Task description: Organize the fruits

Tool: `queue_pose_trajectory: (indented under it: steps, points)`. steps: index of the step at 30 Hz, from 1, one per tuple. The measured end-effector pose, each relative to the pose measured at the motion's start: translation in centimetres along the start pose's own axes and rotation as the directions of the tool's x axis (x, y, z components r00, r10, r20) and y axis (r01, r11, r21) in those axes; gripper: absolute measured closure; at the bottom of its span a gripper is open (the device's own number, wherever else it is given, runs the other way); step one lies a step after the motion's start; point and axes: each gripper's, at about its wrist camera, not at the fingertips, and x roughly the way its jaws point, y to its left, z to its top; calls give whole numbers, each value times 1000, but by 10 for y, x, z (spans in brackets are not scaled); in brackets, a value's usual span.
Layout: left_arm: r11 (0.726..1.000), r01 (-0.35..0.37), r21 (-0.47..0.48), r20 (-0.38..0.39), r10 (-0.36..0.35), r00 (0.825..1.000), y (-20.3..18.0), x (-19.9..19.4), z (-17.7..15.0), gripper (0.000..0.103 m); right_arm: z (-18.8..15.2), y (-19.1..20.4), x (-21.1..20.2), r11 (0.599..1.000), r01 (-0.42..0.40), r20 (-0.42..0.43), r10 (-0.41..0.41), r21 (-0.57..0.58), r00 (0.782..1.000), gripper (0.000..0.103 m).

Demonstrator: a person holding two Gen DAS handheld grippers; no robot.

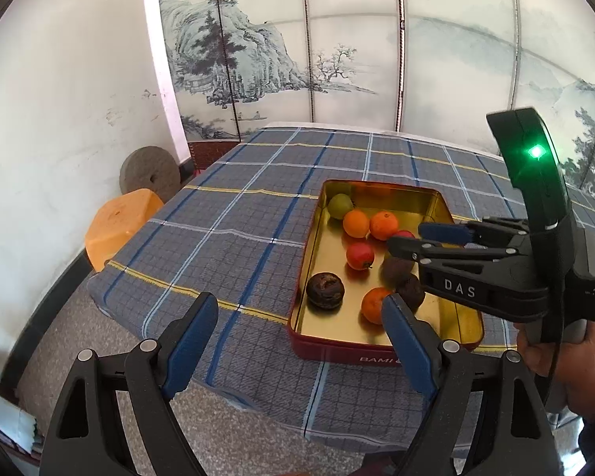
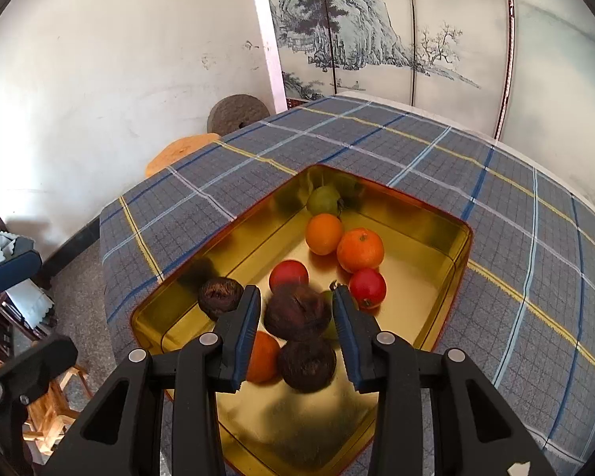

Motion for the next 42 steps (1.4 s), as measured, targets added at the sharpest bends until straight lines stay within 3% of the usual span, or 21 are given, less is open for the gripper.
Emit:
queue_pose_trajectory:
  steps: [3, 6, 9, 14, 23, 42]
  points:
    - [1000, 6, 4, 5, -6, 1000, -1, -2, 1, 18, 2, 1, -7, 1000, 1, 31, -1, 3, 1000, 51]
    - [1000, 14, 1, 25, -14, 1000, -1, -6, 2, 18, 3, 5, -23, 1000, 23, 83, -22, -13, 996, 46]
    - [1000, 25, -14, 50, -25, 998, 1, -13, 4, 17, -1, 8, -44, 999, 42, 139, -39, -22, 989, 34]
    - [999, 24, -36, 116, -20, 993, 6, -31, 9, 4, -19, 9, -86, 996, 91, 234, -84, -16, 969, 33]
    - [999, -2, -50, 251, 14, 968, 2, -73, 22, 0, -48, -3, -140, 987, 160, 315, -158, 22, 936, 27]
    - [1000, 19, -1, 277, -18, 961, -27, -103, 19, 0, -66, 4, -180, 980, 197, 402, -188, 20, 896, 12]
